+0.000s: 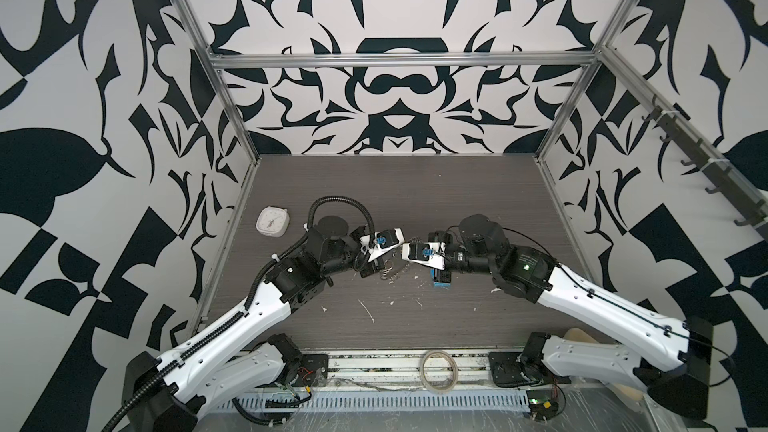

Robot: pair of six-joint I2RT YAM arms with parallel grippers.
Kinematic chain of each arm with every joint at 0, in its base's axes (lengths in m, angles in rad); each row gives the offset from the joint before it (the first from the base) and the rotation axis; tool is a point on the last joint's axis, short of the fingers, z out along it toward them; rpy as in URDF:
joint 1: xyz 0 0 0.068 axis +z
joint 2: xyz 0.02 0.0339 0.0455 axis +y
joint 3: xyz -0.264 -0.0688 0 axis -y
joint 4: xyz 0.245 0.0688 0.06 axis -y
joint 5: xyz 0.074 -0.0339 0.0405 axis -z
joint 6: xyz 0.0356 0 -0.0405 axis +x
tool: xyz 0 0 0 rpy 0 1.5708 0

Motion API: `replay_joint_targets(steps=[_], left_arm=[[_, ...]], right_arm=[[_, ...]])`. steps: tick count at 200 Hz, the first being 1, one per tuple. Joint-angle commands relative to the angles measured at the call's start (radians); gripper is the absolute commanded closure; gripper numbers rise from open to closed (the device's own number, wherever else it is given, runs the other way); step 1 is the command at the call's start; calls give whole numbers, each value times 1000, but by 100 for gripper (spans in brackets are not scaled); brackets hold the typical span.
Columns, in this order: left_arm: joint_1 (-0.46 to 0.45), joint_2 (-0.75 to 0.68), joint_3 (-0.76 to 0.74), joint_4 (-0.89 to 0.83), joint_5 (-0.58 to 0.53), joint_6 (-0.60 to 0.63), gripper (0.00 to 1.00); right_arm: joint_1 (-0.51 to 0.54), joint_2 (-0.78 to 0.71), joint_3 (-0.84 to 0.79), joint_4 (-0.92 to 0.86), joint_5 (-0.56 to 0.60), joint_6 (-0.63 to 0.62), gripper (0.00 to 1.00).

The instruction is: Remove the keys from the keyring

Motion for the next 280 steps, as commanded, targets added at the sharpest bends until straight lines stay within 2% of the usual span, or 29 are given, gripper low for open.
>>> replay_joint_targets(steps=[1, 46, 105, 280], left_arm=[[13, -19, -15, 117, -91, -23, 100], [13, -22, -38, 130, -74, -42, 100], [-1, -31, -52, 148, -70, -75, 100], [-38, -70, -93, 138, -80, -112, 100]], right_arm=[[60, -33, -21, -44, -26, -106, 100], [79, -48, -38, 0, 38, -182, 100], [73, -33, -7, 28, 3, -188, 100], [-35, 15, 130, -75, -76, -242, 100]])
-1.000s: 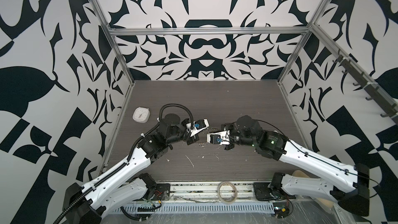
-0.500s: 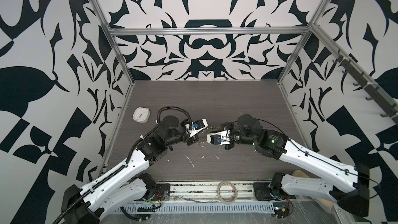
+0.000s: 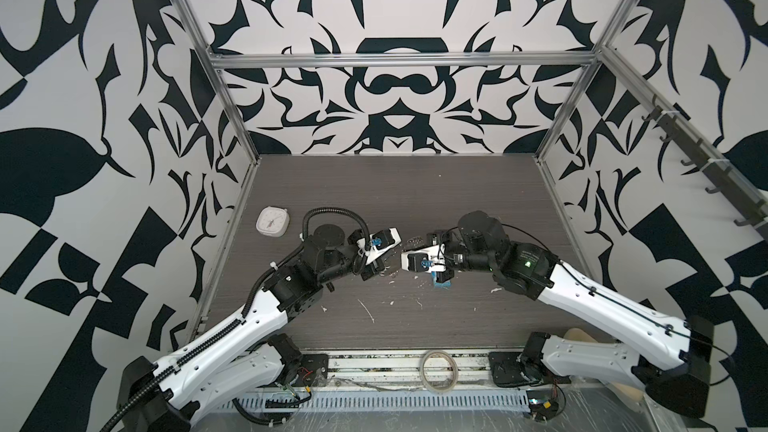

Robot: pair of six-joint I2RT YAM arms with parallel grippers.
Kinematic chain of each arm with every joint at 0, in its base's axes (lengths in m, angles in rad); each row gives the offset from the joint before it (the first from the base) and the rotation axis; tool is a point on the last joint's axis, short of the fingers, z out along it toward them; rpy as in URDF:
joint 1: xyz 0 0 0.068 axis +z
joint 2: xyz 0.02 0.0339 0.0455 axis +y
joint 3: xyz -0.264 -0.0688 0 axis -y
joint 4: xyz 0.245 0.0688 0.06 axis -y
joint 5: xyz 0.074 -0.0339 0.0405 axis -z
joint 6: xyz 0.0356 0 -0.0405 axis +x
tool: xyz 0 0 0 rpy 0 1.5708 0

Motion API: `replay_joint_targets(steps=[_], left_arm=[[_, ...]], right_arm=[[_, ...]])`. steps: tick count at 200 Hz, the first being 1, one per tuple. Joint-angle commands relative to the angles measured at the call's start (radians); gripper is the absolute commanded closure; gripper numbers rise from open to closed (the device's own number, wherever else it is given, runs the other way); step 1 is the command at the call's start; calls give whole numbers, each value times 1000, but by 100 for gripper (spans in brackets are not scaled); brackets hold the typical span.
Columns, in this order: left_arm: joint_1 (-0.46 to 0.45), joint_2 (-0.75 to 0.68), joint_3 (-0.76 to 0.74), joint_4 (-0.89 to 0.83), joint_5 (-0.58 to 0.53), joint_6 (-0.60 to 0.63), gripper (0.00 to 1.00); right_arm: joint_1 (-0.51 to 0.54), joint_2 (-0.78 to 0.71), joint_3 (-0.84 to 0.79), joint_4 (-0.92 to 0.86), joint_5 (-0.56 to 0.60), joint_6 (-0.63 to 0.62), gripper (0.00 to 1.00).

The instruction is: Remove the keys from the keyring

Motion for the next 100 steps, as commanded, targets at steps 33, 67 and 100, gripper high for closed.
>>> replay_joint_targets(steps=[33, 67, 100], left_arm=[[-16, -10, -15, 37, -9, -22, 100], [-26, -3, -20, 54, -17, -35, 100], [-32, 2, -28, 75, -14, -44, 100]], right_arm=[[-7, 26, 97, -35, -67, -41, 100], [-8, 51, 126, -67, -55, -69, 100], [-29, 85, 211, -150, -43, -128, 100]])
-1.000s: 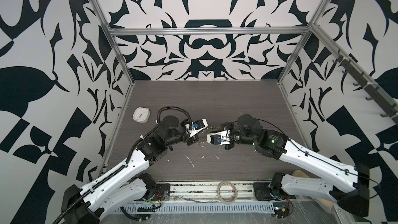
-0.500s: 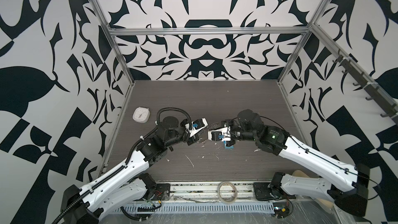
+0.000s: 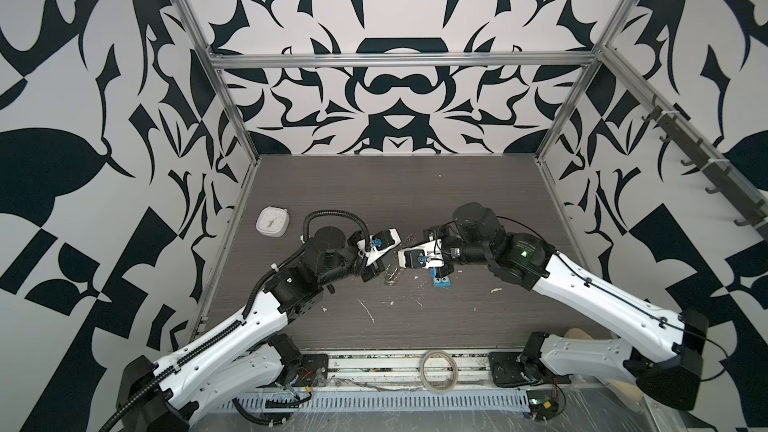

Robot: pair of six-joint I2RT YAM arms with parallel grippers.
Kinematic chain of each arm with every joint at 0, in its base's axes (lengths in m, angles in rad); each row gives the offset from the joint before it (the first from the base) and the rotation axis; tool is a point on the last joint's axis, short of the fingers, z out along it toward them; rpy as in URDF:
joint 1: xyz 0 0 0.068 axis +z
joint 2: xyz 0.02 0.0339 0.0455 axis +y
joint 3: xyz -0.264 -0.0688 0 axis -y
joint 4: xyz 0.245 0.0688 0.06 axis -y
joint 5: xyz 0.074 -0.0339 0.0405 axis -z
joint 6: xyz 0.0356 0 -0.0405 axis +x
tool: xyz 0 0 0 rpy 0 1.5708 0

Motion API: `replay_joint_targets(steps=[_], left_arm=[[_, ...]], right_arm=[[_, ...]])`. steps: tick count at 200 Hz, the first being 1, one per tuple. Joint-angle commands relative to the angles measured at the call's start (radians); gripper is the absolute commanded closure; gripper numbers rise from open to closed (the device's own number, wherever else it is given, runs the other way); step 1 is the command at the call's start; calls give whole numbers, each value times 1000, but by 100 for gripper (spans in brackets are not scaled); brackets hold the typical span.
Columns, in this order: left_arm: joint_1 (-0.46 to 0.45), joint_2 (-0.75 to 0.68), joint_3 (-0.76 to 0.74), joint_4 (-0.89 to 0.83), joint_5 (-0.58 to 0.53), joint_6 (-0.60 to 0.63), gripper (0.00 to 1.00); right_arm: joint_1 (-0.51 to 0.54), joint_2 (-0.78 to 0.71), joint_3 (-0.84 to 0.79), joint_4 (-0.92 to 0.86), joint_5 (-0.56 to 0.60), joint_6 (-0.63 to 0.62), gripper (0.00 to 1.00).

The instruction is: Remove the keys from the keyring

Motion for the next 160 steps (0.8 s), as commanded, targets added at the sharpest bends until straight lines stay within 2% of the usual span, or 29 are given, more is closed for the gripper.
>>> replay_joint_targets(steps=[1, 22, 56, 128, 160], left_arm=[[-10, 4, -8, 56, 5, -21, 100], [-15, 3, -16, 74, 7, -38, 100], [-21, 0, -39, 138, -3, -42, 100], [-21, -15, -67, 258, -3, -84, 100], [-21, -7, -87, 336, 8, -127, 100]], right_arm=[[-8, 15, 109, -43, -17, -59, 100], [-14, 39, 177, -104, 7, -99, 100], [-21, 66, 238, -164, -30, -109, 100], [-22, 64, 215, -103, -49, -104, 100], [-23, 87, 229, -123, -17, -154, 100]])
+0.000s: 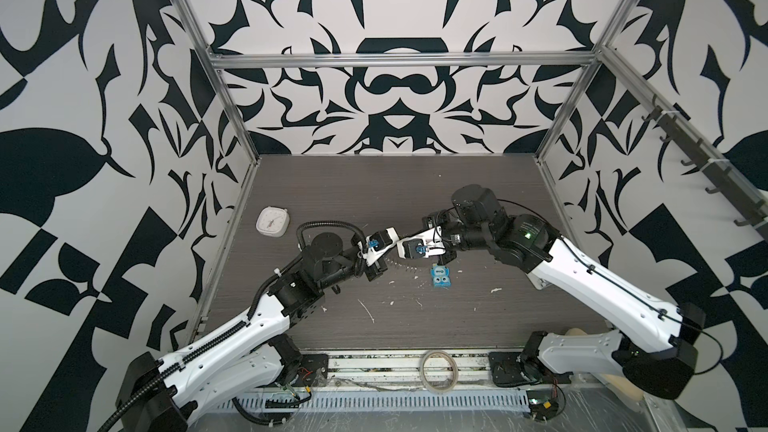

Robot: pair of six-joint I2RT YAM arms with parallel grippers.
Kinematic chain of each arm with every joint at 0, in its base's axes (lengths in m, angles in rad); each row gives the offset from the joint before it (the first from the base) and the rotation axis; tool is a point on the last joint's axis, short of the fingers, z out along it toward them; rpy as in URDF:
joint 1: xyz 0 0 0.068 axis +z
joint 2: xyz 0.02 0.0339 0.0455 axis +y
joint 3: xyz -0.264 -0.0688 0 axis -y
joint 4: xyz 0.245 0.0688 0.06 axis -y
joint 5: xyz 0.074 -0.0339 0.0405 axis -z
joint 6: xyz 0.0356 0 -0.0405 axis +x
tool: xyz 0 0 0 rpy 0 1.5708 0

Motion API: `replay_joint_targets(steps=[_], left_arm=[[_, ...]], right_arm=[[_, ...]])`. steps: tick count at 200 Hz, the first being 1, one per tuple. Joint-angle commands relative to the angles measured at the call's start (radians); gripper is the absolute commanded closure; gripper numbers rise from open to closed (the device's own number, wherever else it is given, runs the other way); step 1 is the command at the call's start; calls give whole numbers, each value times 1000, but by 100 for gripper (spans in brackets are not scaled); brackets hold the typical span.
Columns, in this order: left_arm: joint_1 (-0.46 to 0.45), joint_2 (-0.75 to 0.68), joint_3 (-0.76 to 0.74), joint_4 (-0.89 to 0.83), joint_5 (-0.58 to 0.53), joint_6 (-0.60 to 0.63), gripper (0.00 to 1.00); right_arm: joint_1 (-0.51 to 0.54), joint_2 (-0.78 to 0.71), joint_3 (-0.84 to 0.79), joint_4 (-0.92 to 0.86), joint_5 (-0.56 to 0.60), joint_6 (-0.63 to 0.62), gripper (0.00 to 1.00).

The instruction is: Remove the keys from the keyring

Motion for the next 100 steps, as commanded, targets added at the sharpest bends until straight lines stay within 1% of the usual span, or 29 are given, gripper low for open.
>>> replay_joint_targets(steps=[1, 30, 74, 100], left_arm=[[-3, -4, -15, 124, 13, -52, 100], [-3, -5, -25, 147, -13, -66, 100], [-3, 5, -68, 263, -72, -102, 100], [-2, 21, -92, 328, -88, -128, 100]], right_arm=[[2, 10, 38, 33, -14, -40, 100], [1, 17, 64, 13, 21, -62, 100], [0, 7, 52, 39, 38, -35, 100], [0, 5, 66, 18, 54, -37, 100]])
